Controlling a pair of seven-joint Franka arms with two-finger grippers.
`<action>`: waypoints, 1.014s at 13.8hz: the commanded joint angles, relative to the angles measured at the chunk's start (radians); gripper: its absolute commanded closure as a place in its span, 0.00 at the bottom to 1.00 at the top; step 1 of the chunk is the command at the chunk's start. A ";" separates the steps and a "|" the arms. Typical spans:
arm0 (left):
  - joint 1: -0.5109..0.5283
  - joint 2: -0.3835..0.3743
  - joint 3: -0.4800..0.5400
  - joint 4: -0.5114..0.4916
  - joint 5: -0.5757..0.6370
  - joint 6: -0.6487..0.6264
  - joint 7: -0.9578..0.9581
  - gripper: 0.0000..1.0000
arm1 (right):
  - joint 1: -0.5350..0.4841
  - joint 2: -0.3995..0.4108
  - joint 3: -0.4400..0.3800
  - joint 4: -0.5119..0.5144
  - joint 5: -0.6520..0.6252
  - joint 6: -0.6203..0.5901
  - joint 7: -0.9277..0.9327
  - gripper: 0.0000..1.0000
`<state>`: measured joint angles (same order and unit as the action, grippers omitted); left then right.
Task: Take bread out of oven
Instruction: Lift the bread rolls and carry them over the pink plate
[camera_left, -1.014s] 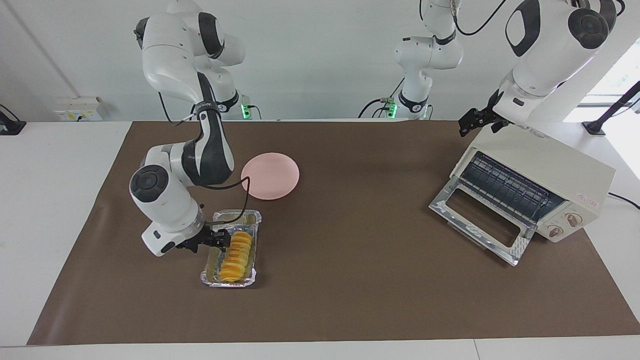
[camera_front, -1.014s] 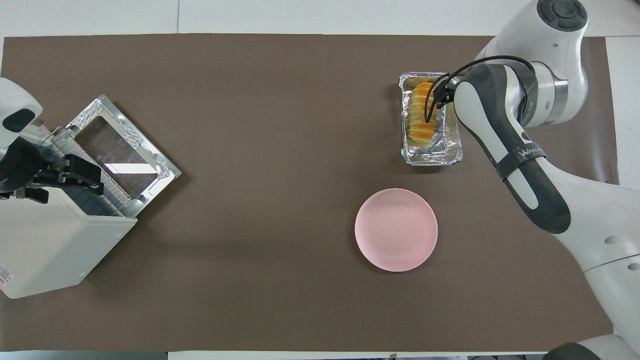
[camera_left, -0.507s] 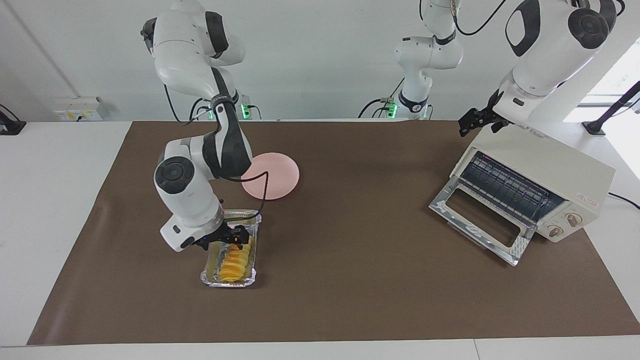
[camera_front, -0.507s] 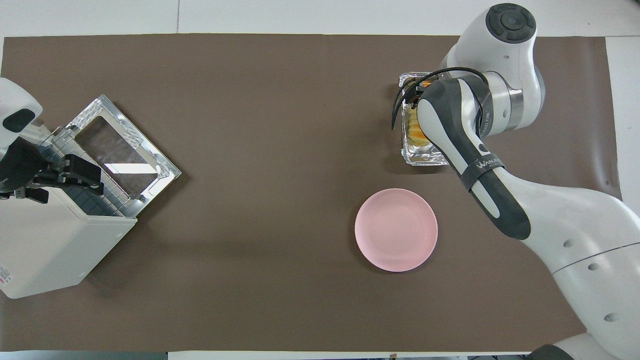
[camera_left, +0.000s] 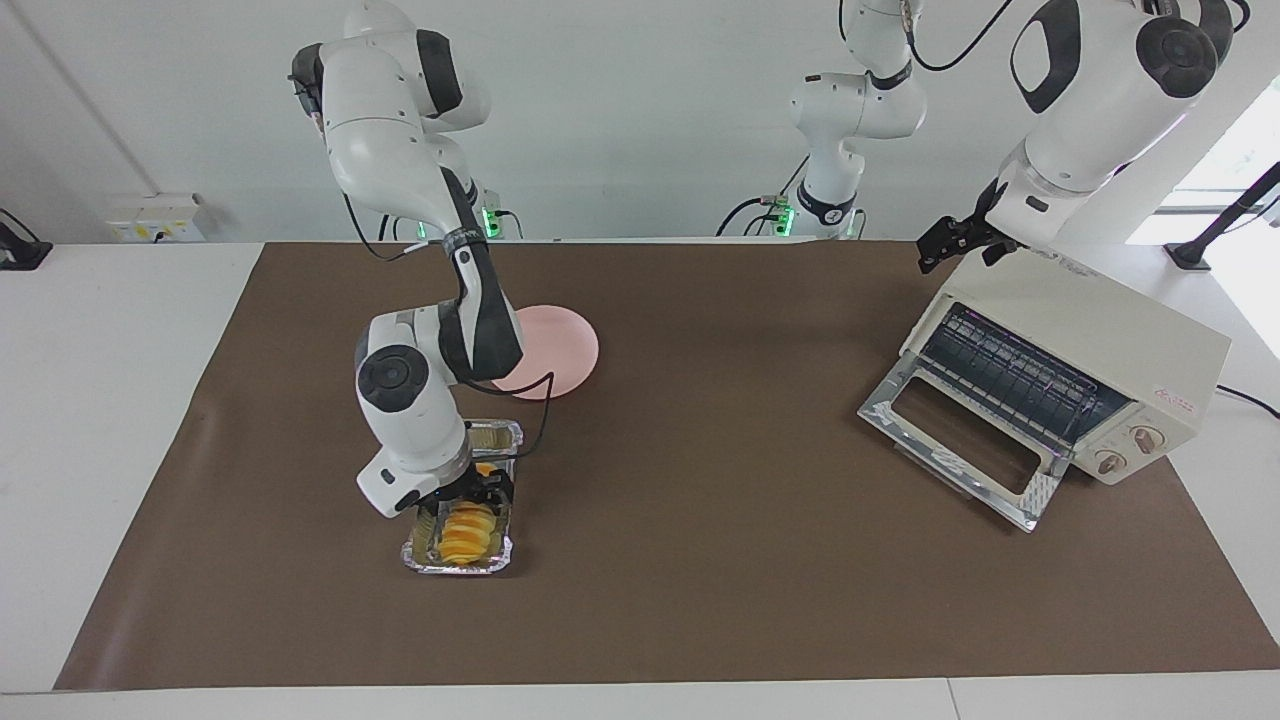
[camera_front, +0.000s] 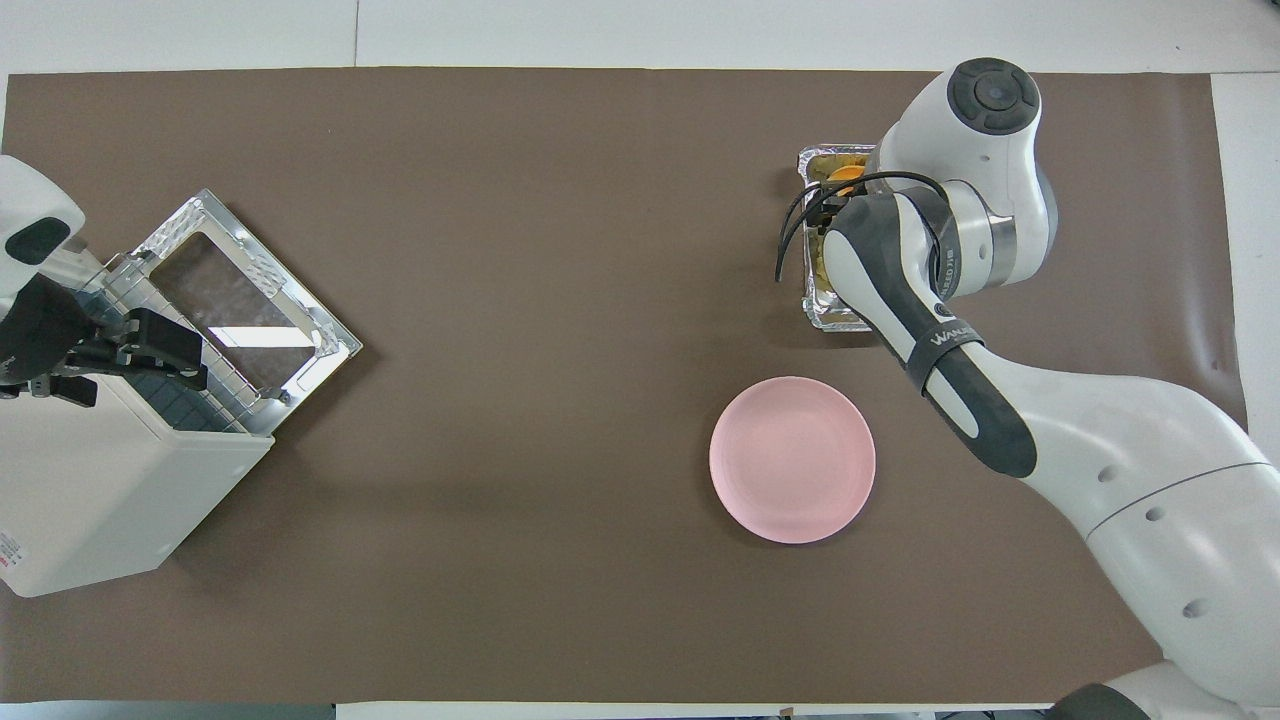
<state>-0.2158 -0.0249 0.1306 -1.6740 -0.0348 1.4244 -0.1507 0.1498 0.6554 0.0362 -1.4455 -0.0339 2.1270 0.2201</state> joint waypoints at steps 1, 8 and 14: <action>0.013 -0.010 -0.006 -0.003 -0.010 0.005 0.003 0.00 | -0.004 -0.020 0.007 -0.023 -0.020 0.019 0.044 1.00; 0.013 -0.010 -0.006 -0.001 -0.010 0.005 0.003 0.00 | 0.014 -0.020 0.007 0.037 -0.017 -0.071 0.059 1.00; 0.013 -0.010 -0.006 -0.001 -0.010 0.005 0.003 0.00 | 0.001 -0.037 0.010 0.123 -0.006 -0.244 0.056 1.00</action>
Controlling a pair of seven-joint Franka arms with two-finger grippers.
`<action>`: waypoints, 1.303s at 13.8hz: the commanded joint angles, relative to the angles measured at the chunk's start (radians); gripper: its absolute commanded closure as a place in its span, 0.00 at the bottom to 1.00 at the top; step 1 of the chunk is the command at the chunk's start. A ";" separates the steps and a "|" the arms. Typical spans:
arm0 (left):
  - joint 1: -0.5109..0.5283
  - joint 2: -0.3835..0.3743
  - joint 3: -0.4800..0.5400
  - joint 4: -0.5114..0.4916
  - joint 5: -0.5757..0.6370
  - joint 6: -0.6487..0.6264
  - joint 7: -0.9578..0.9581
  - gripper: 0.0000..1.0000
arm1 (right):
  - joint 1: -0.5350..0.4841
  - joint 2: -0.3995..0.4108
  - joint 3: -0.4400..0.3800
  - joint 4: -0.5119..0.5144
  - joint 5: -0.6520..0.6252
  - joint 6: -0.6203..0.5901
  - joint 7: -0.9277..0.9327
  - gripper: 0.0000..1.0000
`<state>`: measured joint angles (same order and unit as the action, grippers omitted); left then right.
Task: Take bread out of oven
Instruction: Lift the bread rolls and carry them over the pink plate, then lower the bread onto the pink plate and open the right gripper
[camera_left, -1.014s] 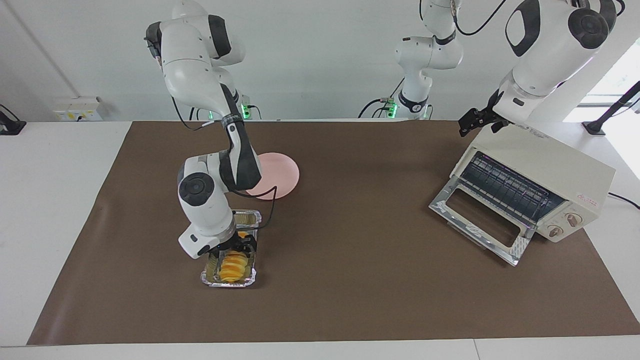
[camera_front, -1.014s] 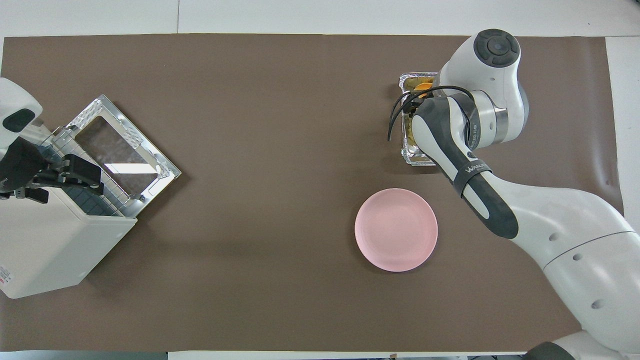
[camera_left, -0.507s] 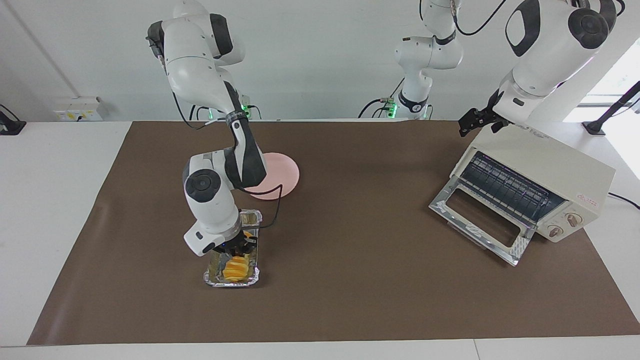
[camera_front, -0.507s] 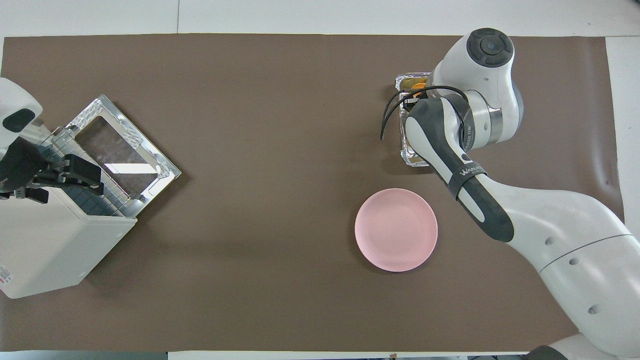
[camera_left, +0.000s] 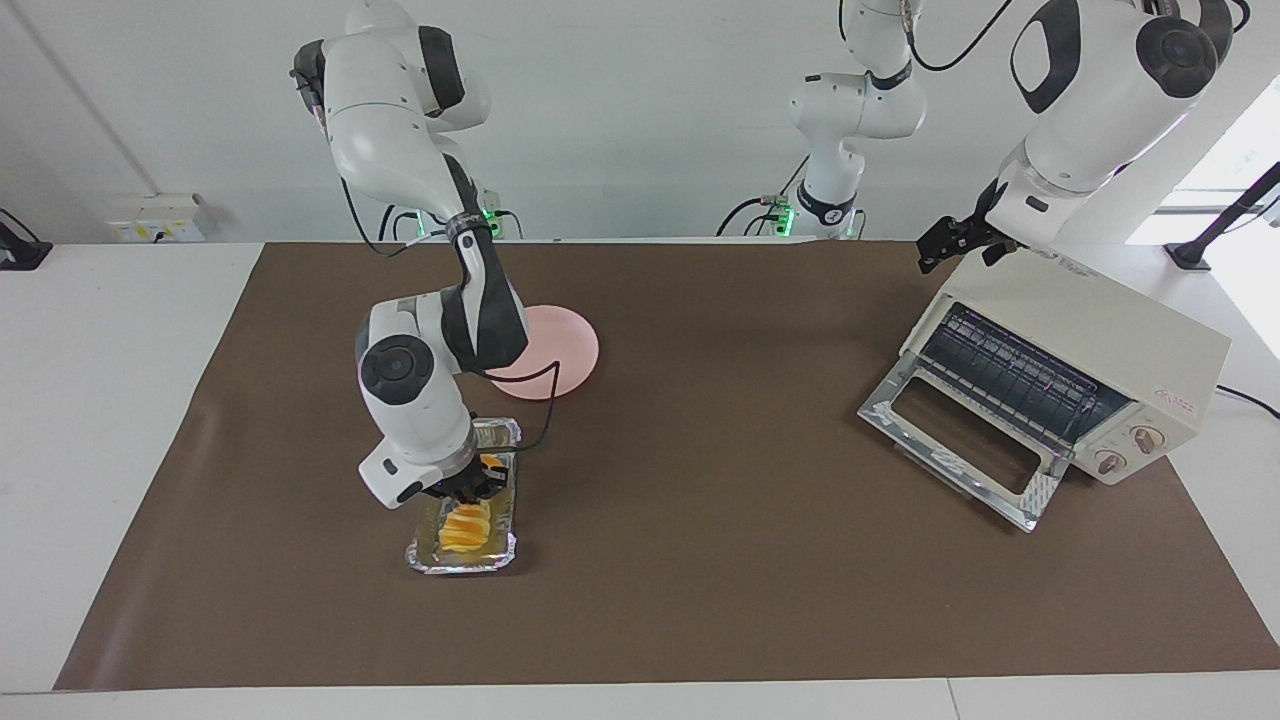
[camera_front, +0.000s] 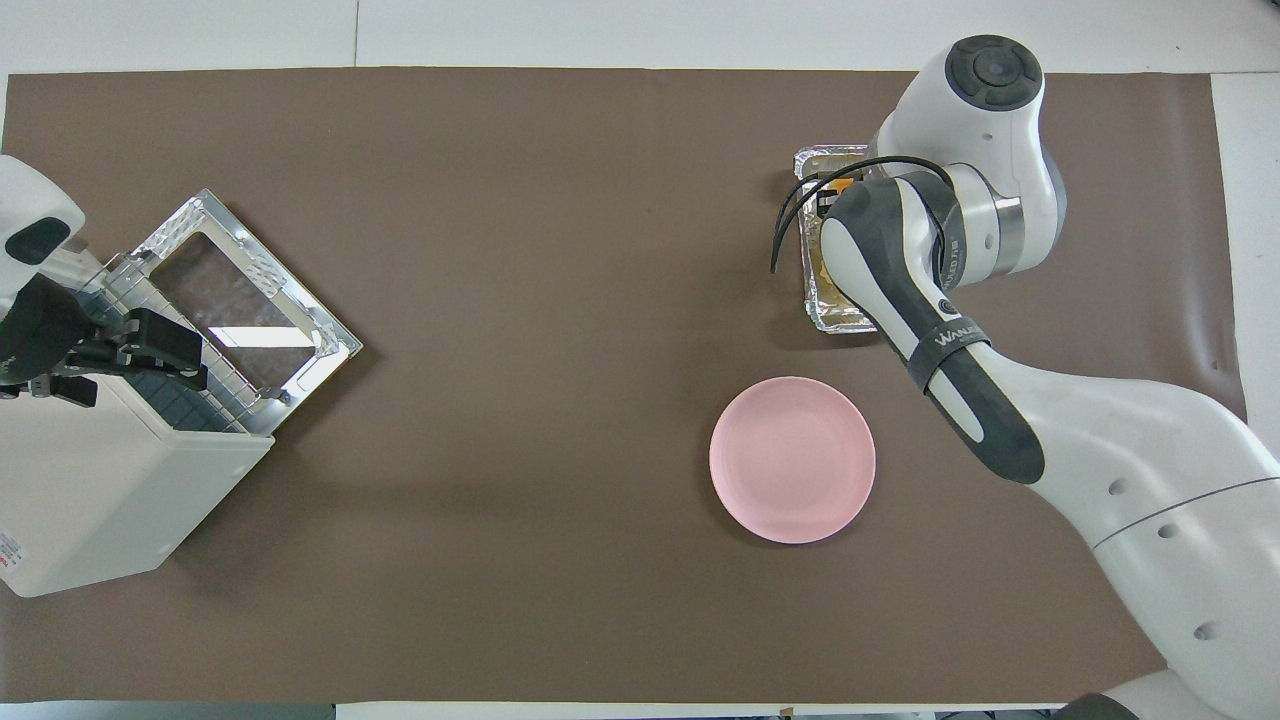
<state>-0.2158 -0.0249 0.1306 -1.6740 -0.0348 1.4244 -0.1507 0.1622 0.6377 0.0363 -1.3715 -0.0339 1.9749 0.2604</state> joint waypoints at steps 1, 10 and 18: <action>0.013 -0.010 -0.006 -0.001 -0.010 0.005 0.003 0.00 | -0.012 -0.039 0.010 0.054 -0.001 -0.119 0.017 1.00; 0.013 -0.010 -0.006 -0.001 -0.010 0.005 0.003 0.00 | 0.117 -0.536 0.020 -0.531 0.074 -0.073 0.184 1.00; 0.013 -0.010 -0.006 -0.001 -0.010 0.005 0.003 0.00 | 0.243 -0.727 0.020 -1.102 0.071 0.441 0.257 1.00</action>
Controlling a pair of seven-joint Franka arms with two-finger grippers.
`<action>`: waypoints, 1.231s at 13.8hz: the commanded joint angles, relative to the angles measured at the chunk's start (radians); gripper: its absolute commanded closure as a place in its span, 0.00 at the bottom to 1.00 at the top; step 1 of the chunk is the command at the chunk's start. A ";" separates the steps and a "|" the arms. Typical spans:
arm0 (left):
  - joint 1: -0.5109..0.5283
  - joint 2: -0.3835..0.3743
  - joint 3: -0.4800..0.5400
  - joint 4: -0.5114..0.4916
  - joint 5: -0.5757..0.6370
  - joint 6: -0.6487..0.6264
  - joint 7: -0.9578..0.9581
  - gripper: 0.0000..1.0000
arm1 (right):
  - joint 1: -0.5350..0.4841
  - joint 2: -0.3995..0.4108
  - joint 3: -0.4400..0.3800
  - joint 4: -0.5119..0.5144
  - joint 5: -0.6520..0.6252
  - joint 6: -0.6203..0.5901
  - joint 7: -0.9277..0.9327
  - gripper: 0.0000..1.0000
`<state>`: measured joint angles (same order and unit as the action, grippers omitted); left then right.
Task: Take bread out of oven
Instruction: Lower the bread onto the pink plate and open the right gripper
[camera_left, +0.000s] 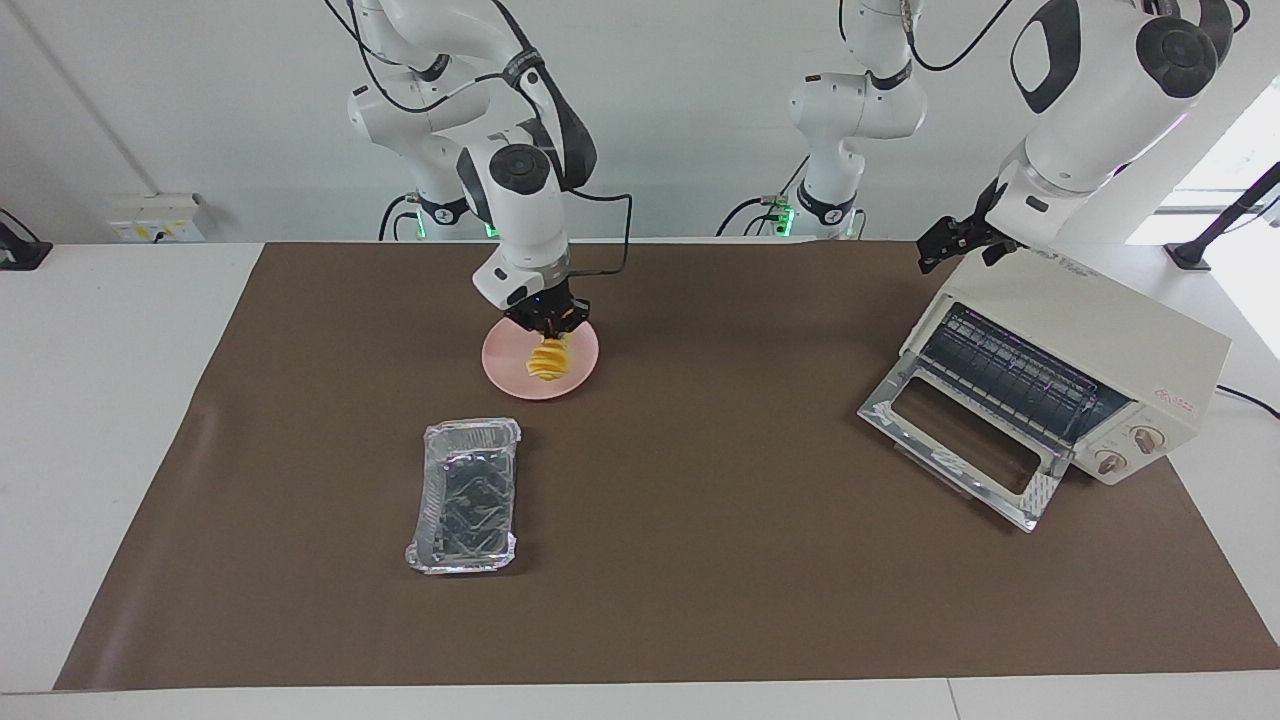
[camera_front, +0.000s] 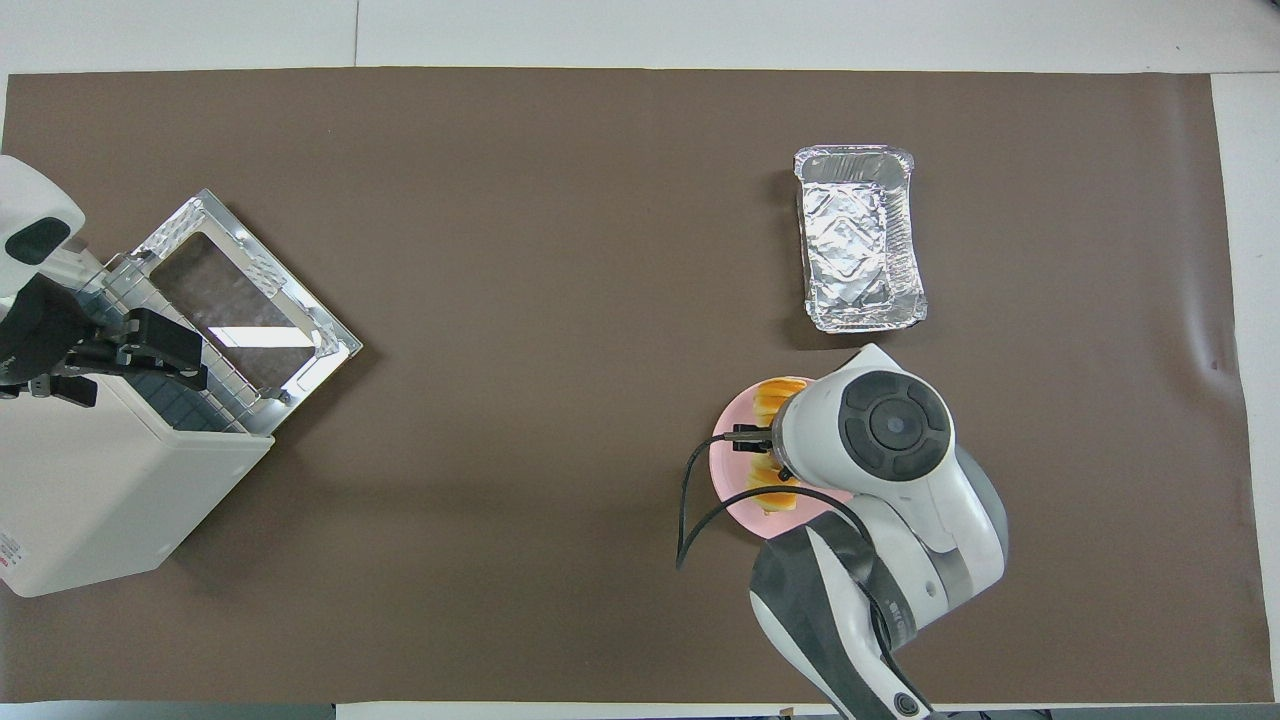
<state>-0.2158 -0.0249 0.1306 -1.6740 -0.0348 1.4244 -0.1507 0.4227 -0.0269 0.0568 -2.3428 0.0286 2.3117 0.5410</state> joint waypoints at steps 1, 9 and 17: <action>0.013 -0.010 -0.006 -0.001 -0.010 0.005 0.003 0.00 | -0.016 -0.050 0.000 -0.145 0.008 0.141 -0.024 1.00; 0.013 -0.010 -0.006 -0.001 -0.010 0.005 0.003 0.00 | -0.028 -0.019 -0.002 -0.078 0.010 0.086 -0.024 0.00; 0.013 -0.010 -0.006 -0.001 -0.010 0.005 0.003 0.00 | -0.333 -0.005 -0.011 0.379 0.019 -0.335 -0.450 0.00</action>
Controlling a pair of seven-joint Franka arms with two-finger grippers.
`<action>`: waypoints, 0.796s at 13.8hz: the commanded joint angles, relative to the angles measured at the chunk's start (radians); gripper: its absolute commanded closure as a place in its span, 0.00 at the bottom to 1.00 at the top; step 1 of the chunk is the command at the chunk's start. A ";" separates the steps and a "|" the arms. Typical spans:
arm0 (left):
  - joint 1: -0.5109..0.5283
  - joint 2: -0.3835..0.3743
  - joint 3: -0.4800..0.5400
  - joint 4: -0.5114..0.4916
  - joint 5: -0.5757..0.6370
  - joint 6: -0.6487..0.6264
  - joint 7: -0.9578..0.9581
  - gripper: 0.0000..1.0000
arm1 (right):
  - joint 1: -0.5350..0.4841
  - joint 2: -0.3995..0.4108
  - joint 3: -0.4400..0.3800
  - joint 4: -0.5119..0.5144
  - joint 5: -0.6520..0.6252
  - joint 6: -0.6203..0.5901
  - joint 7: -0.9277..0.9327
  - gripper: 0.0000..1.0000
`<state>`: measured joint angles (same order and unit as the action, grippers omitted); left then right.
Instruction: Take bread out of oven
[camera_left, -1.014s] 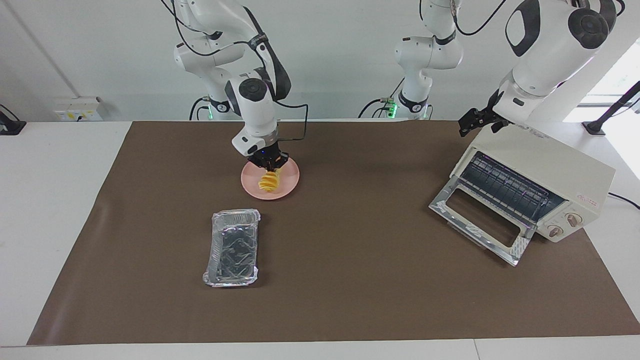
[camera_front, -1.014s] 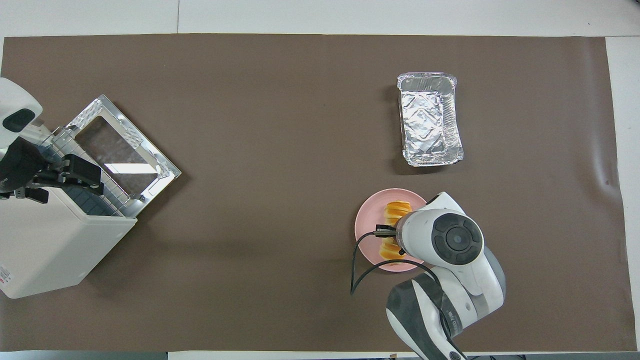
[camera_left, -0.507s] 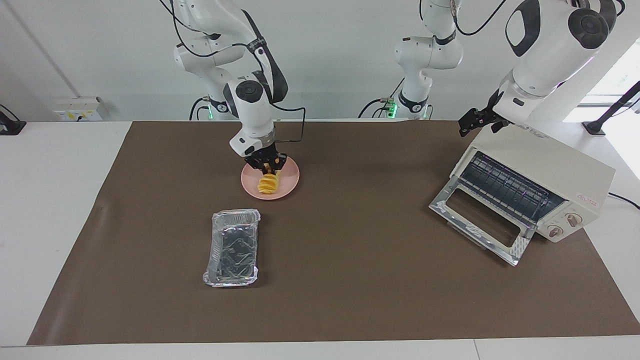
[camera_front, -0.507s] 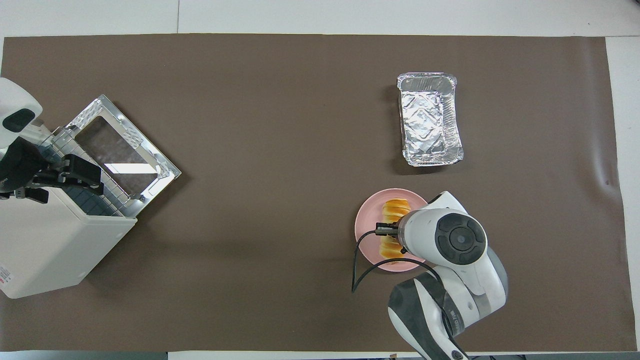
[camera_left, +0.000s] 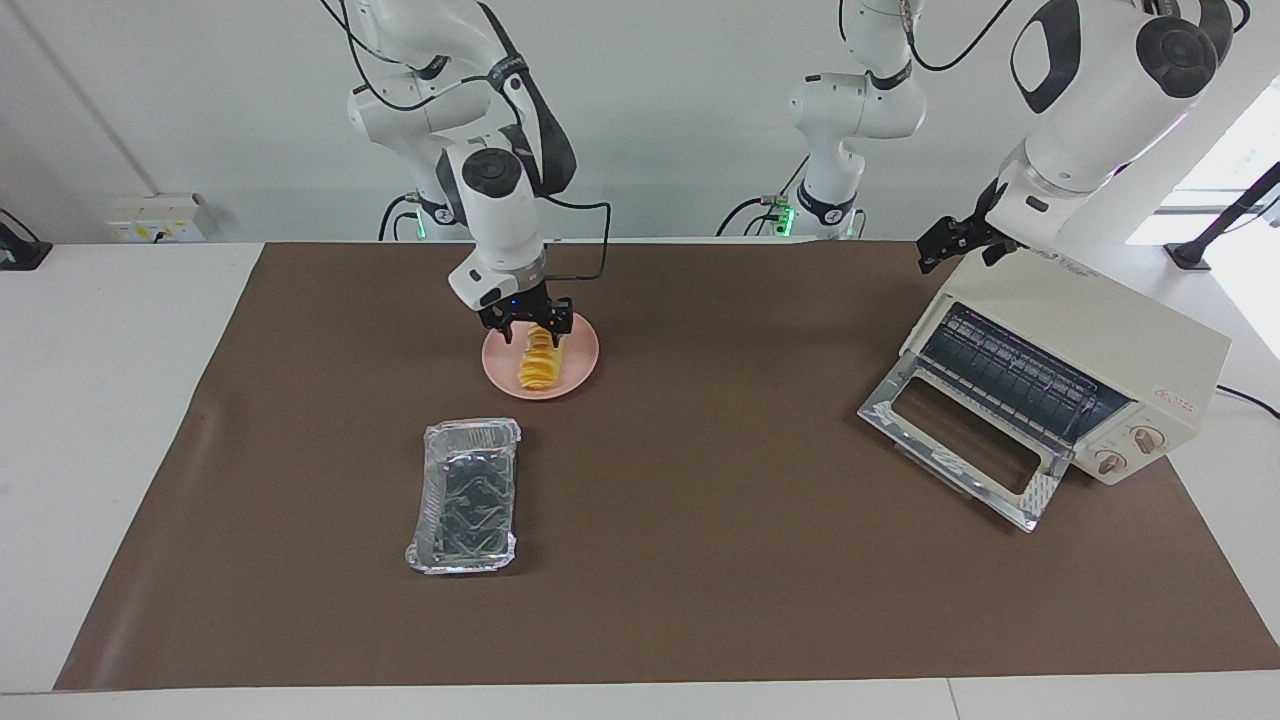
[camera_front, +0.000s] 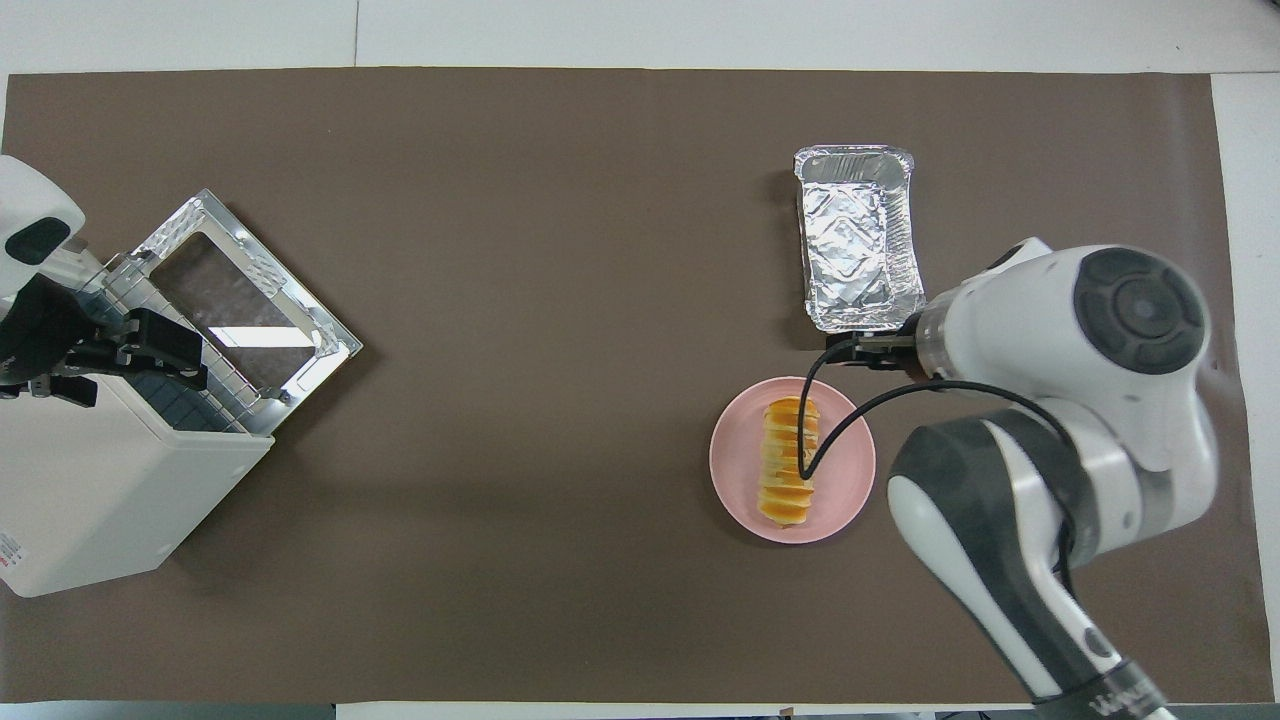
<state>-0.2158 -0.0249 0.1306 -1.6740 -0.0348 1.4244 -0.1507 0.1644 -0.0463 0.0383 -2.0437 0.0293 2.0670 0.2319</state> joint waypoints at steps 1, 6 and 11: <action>0.013 -0.010 -0.006 -0.003 -0.010 0.005 0.003 0.00 | -0.103 0.005 0.006 0.121 0.018 -0.167 -0.187 0.00; 0.013 -0.010 -0.006 -0.001 -0.010 0.005 0.003 0.00 | -0.207 -0.020 -0.003 0.310 0.003 -0.503 -0.301 0.00; 0.013 -0.010 -0.006 -0.001 -0.010 0.005 0.003 0.00 | -0.255 -0.018 0.005 0.356 -0.022 -0.551 -0.313 0.00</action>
<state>-0.2158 -0.0249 0.1306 -1.6740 -0.0348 1.4244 -0.1507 -0.0606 -0.0789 0.0257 -1.7088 0.0198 1.5286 -0.0551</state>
